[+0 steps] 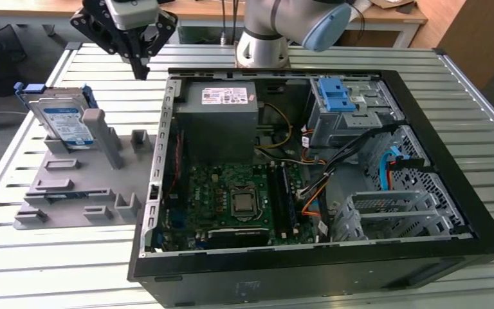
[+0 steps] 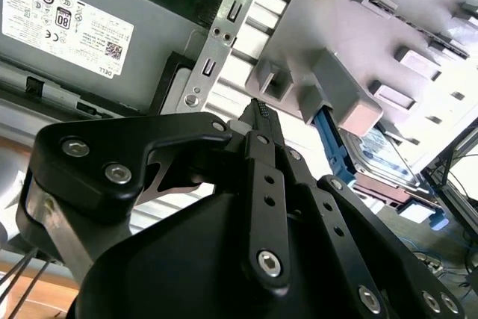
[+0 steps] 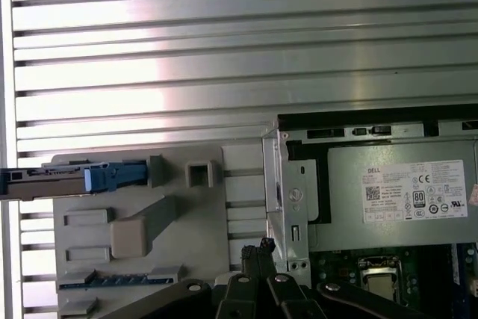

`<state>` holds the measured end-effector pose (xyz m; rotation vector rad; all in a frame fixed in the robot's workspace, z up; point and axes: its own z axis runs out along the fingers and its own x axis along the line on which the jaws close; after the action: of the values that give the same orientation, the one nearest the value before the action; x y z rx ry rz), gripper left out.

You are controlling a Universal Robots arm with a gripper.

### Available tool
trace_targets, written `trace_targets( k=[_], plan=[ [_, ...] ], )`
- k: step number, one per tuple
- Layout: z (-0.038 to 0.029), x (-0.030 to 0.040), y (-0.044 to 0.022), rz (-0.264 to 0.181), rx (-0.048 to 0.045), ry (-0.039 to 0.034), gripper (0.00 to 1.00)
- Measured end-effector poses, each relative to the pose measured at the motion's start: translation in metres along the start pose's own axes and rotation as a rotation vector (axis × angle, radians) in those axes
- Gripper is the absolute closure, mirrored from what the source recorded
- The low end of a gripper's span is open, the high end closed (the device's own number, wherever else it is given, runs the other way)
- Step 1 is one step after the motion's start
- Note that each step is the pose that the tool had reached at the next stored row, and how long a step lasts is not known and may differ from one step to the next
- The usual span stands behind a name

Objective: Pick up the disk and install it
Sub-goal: 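Reach for the disk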

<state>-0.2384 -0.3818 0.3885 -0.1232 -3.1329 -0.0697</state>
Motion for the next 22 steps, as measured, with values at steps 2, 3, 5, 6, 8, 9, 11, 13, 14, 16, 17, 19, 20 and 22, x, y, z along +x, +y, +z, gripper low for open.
trace_targets(
  k=[2, 3, 5, 6, 8, 9, 11, 13, 14, 16, 17, 19, 20, 22],
  plan=[
    [0.0001, 0.0013, 0.0002, 0.0, 0.0, 0.0, 0.89],
    [0.0001, 0.0021, 0.0002, 0.0, 0.0, 0.0, 0.89],
    [0.0002, 0.0037, 0.0004, 0.0, 0.0, 0.0, 0.89],
    [0.0002, 0.0046, 0.0006, 0.0, 0.0, 0.0, 0.89],
    [0.0003, 0.0063, 0.0008, 0.0, -0.0001, -0.0001, 0.89],
    [0.0003, 0.0071, 0.0009, 0.0, -0.0001, -0.0001, 0.89],
    [0.0004, 0.0088, 0.0014, 0.0, 0.0, 0.0, 0.89],
    [0.0004, 0.0108, 0.002, 0.0, 0.0, 0.0, 0.89],
    [0.0005, 0.0118, 0.0023, 0.0, -0.0001, 0.0, 0.89],
    [0.0005, 0.0139, 0.0028, 0.0, 0.0, 0.0, 0.89],
    [0.0006, 0.0149, 0.003, 0.0, 0.0, 0.0, 0.89],
    [0.0007, 0.0168, 0.0041, 0.0, 0.0, 0.0, 0.89],
    [0.0007, 0.0178, 0.0047, 0.0, 0.0001, 0.0001, 0.89],
    [0.0009, 0.0198, 0.0057, 0.0, 0.0, 0.0, 0.89]
  ],
)
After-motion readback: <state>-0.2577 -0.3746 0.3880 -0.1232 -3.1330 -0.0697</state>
